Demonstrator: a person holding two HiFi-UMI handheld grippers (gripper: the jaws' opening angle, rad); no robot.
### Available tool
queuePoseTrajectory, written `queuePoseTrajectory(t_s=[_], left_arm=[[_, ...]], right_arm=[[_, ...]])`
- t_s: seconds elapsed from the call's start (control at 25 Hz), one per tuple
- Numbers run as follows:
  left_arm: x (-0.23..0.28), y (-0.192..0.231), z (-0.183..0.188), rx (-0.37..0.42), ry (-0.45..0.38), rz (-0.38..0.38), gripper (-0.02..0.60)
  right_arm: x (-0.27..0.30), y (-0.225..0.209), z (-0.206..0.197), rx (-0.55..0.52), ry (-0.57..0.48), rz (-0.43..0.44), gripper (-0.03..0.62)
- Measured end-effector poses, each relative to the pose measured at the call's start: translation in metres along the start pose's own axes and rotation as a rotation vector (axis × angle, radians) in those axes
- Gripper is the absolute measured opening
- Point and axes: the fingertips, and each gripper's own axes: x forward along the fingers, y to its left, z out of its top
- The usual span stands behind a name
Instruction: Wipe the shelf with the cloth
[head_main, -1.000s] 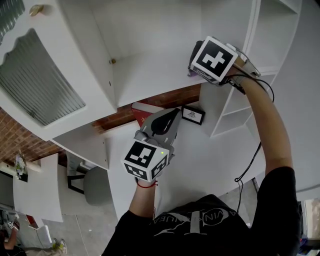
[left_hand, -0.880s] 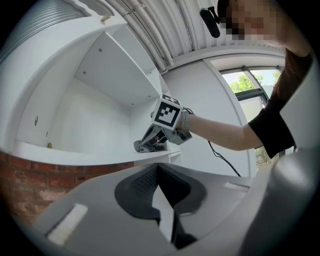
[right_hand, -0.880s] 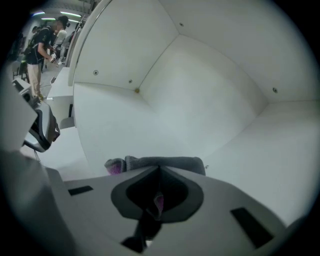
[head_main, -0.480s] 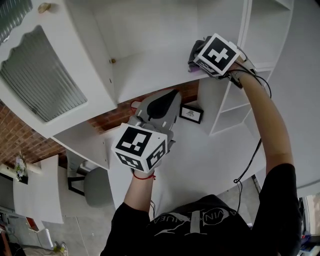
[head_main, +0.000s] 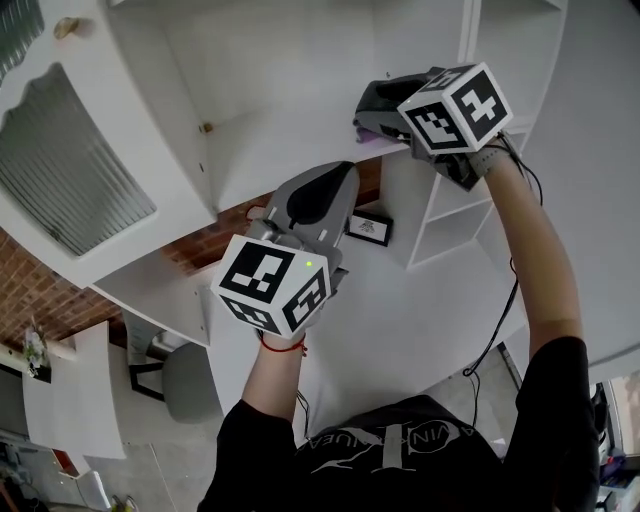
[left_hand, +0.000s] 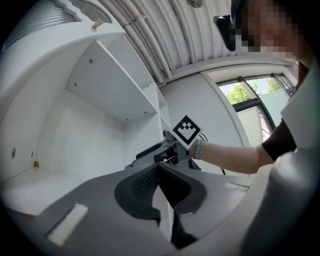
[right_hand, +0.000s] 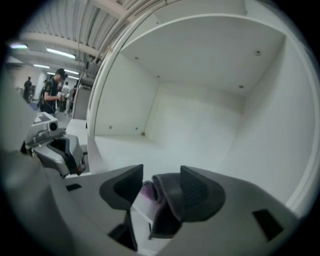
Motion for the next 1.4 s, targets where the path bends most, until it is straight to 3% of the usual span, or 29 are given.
queuePoseTrajectory(t_s=[0.16,0.28,0.32,0.48,0.64,0.84,1.04,1.4], left_arm=[[0.005,-0.009,-0.004,0.001,-0.002,-0.019,0.011],[0.004,-0.012,-0.007,0.001,0.004,-0.02,0.011],[0.003,-0.011,-0.007,0.001,0.006,-0.015,0.011],[-0.003,-0.004,-0.012,0.009,0.016,0.016,0.011],[-0.004,-0.002,-0.017,0.0,0.022,0.025,0.011],[-0.001,-0.005,-0.015,0.012,0.019,0.024,0.011],[-0.002,-0.007,-0.009,0.019,0.007,0.026,0.011],[-0.005,-0.006,-0.001,0.034,-0.003,0.039,0.011]], right_arm=[[0.028,0.0,-0.026,-0.139,0.193,-0.091,0.206],[0.031,-0.01,-0.037,-0.114,0.232,-0.151,0.1],[0.031,-0.013,-0.039,-0.151,0.254,-0.176,0.079],[0.023,-0.035,-0.052,-0.461,0.417,-0.333,0.043],[0.014,-0.054,-0.065,-0.569,0.524,-0.426,0.037],[0.004,-0.064,-0.061,-0.597,0.544,-0.475,0.037],[-0.017,-0.088,-0.035,-0.682,0.562,-0.609,0.032],[-0.04,-0.123,0.015,-0.817,0.605,-0.751,0.031]])
